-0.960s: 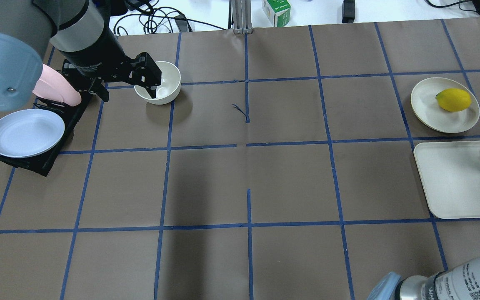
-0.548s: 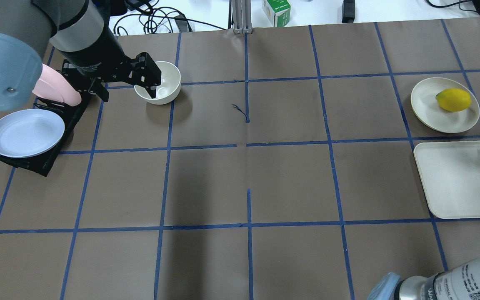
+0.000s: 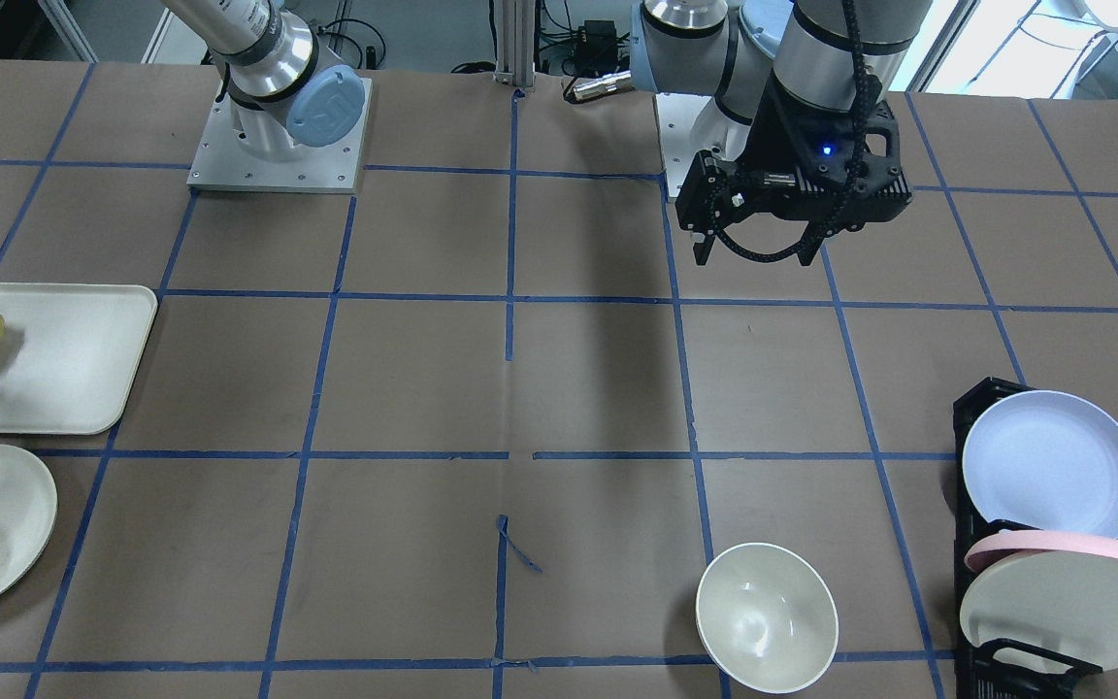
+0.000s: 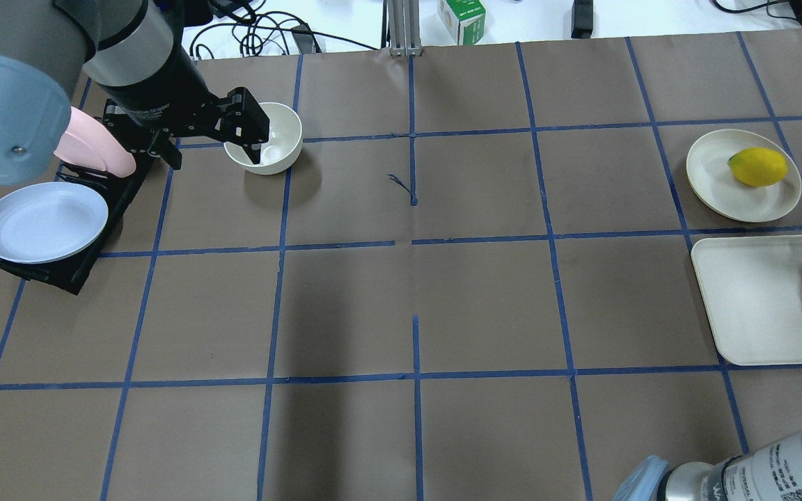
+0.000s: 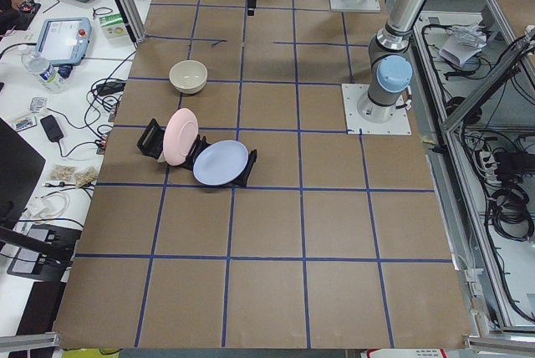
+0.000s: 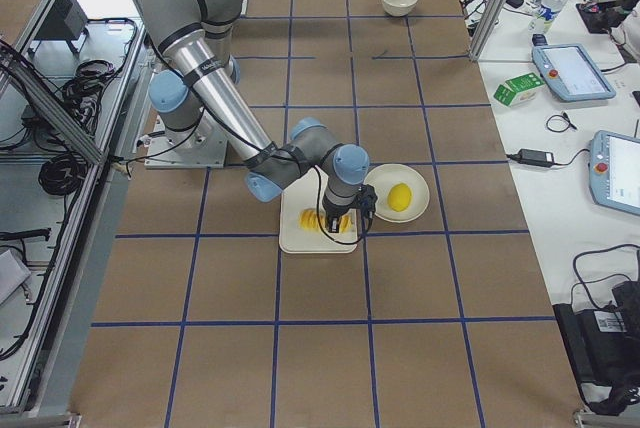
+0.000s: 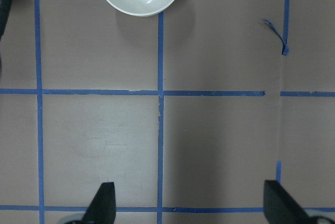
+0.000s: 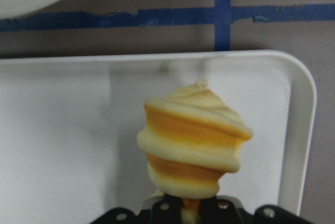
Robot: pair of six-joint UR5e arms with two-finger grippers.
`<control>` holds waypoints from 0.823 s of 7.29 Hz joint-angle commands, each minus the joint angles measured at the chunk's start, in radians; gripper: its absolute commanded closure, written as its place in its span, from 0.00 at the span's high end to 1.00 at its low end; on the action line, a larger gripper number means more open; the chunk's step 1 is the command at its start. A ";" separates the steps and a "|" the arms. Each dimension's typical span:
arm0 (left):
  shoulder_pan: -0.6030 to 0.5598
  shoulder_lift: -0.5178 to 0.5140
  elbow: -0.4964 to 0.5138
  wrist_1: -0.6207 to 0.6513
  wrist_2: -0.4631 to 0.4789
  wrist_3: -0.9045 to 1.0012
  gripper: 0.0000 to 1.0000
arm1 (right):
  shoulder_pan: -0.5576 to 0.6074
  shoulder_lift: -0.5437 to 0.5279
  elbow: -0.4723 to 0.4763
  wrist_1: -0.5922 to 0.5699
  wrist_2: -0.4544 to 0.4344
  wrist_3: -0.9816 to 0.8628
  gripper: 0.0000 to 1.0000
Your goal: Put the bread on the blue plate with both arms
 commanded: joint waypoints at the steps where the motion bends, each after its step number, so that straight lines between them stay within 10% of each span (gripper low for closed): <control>1: 0.000 0.000 -0.002 -0.001 0.001 0.002 1.00 | 0.019 -0.012 -0.001 0.002 0.015 0.011 0.00; 6: 0.209 -0.001 0.002 -0.003 0.001 0.072 1.00 | 0.137 -0.055 0.007 0.069 0.044 0.121 0.00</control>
